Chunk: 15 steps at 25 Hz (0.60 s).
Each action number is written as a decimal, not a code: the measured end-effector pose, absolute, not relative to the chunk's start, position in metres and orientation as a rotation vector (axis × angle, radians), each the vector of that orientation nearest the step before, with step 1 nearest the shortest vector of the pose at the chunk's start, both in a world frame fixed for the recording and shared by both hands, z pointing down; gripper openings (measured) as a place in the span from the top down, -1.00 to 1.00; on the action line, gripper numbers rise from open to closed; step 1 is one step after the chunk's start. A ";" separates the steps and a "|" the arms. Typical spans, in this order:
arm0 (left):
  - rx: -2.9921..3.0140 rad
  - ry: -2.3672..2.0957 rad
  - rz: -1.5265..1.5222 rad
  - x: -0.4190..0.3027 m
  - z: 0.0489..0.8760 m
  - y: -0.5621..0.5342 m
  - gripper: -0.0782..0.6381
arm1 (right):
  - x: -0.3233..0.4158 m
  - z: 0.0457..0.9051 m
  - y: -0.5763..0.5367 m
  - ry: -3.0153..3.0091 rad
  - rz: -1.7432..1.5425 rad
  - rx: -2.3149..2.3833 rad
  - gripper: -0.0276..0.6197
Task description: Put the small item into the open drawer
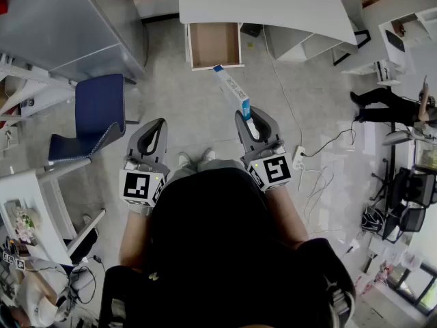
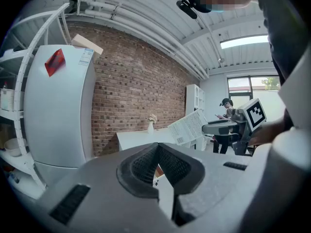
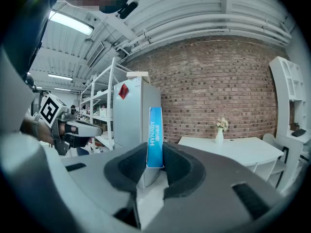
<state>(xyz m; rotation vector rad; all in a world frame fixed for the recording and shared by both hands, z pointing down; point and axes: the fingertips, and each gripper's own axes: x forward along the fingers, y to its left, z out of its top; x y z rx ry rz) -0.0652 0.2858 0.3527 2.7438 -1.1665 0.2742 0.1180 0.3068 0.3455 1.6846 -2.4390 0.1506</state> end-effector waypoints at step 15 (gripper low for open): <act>2.704 -1.177 0.381 -0.019 0.368 0.296 0.77 | 0.166 0.365 0.306 -2.498 0.230 1.679 0.62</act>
